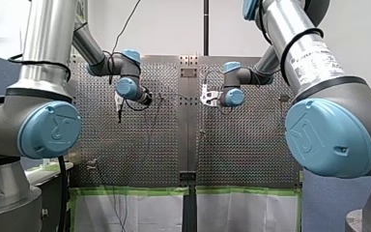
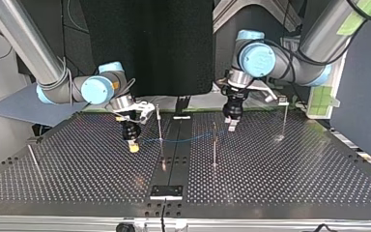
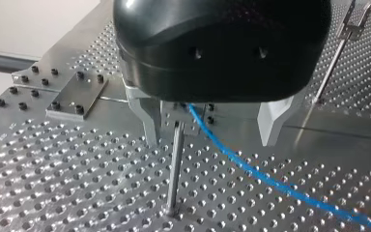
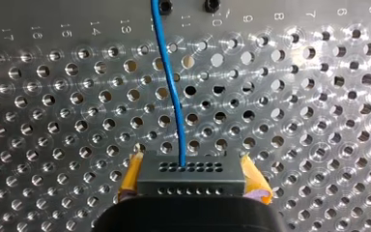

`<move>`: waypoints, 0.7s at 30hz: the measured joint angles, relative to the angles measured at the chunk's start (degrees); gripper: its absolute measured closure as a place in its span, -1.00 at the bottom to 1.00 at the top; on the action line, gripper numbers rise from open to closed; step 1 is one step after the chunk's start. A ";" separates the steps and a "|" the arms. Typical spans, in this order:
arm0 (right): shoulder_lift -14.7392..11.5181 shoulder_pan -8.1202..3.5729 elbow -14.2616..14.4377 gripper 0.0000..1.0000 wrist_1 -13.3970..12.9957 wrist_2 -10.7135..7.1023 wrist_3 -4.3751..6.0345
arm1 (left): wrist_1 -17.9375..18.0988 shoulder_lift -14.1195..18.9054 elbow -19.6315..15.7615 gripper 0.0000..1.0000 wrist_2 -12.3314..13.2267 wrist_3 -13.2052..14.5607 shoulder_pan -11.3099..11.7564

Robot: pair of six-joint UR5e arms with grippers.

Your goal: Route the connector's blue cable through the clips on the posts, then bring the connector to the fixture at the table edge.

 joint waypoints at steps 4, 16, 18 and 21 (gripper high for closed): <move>0.00 0.11 -0.01 1.00 0.07 0.00 0.00 | 0.18 0.17 -0.07 -1.00 0.50 -0.01 -0.68; 0.00 0.23 0.03 1.00 0.26 0.00 0.17 | 2.53 1.23 -0.09 -1.00 0.72 -0.09 -2.27; 0.00 0.24 0.02 1.00 0.28 0.00 0.21 | 2.54 1.27 -0.09 -1.00 0.72 -0.10 -2.42; 0.00 0.27 0.01 1.00 0.33 0.00 0.23 | 2.45 1.28 -0.09 -1.00 0.67 -0.09 -2.56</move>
